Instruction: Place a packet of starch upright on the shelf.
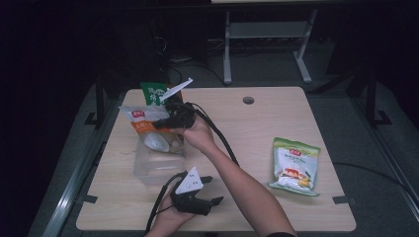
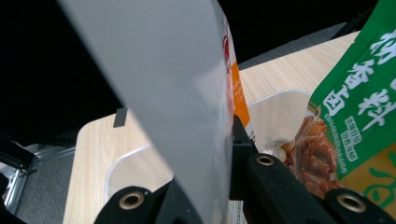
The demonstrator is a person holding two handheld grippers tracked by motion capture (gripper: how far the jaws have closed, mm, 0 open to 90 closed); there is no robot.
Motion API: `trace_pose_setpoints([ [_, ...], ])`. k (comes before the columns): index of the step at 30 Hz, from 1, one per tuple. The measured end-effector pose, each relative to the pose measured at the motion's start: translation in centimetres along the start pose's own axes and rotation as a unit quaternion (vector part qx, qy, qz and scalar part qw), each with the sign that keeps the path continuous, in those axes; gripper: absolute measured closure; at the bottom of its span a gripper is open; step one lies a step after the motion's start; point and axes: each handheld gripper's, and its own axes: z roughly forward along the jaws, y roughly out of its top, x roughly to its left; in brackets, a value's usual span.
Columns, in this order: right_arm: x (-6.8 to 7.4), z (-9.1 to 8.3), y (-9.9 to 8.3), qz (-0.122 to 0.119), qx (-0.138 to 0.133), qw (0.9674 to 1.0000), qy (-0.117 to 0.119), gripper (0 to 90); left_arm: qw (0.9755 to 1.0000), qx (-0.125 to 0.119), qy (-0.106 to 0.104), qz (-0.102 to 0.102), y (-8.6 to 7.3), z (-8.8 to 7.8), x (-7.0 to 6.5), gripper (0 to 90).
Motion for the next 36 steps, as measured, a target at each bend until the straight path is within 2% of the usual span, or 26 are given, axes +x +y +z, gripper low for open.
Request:
trace_pose_setpoints([
  [3, -0.1, 0.5, -0.1, -0.002, 0.002, 1.0, 0.002, 89.7, 1.0, 0.002, 0.0, 0.002, 0.0, -0.1, -0.1, 28.3],
  [11, -0.3, 1.9, -1.0, 0.015, -0.003, 0.9998, 0.013, 89.7, 1.0, 0.0, -0.004, 0.007, 0.0, -0.1, -0.2, 28.1],
  [12, -0.5, 2.0, -1.1, 0.01, -0.002, 0.9999, 0.009, 89.7, 1.0, -0.001, -0.004, 0.008, 0.0, -0.1, -0.2, 28.1],
  [13, -0.5, 2.2, -1.3, 0.017, -0.001, 0.9998, 0.014, 89.7, 1.0, -0.004, -0.005, 0.002, 0.0, -0.1, -0.3, 28.1],
  [18, -0.7, 2.6, -2.0, 0.019, -0.001, 0.9998, 0.011, 89.5, 1.0, -0.001, -0.007, 0.002, 0.0, 0.0, -0.4, 28.0],
  [24, -1.0, 2.6, -2.6, 0.022, 0.005, 0.9997, 0.008, 88.7, 1.0, 0.001, -0.008, 0.006, 0.0, 0.0, -0.4, 27.8],
  [25, -1.1, 2.8, -2.8, 0.013, 0.016, 0.9998, 0.0, 86.7, 1.0, 0.001, -0.007, 0.006, 0.0, 0.1, -0.5, 27.8],
  [28, -1.0, 2.6, -2.8, 0.023, 0.013, 0.9996, 0.005, 85.7, 0.9999, 0.001, -0.007, 0.007, 0.0, 0.1, -0.5, 27.7],
  [29, -1.0, 2.4, -2.7, 0.018, 0.012, 0.9998, 0.002, 82.6, 1.0, 0.002, -0.008, 0.002, 0.0, 0.2, -0.5, 27.6],
  [32, -1.1, 2.0, -2.6, 0.022, 0.013, 0.9997, 0.0, 77.6, 1.0, 0.002, -0.008, 0.005, 0.0, 0.2, -0.5, 27.5],
  [35, -1.0, 1.3, -2.5, 0.02, 0.014, 0.9997, -0.005, 76.9, 0.9999, 0.004, -0.007, 0.008, 0.0, 0.3, -0.5, 27.5],
  [36, -1.0, 1.1, -2.5, 0.012, 0.015, 0.9998, -0.01, 77.2, 0.9999, 0.005, -0.007, 0.007, 0.0, 0.3, -0.5, 27.4],
])
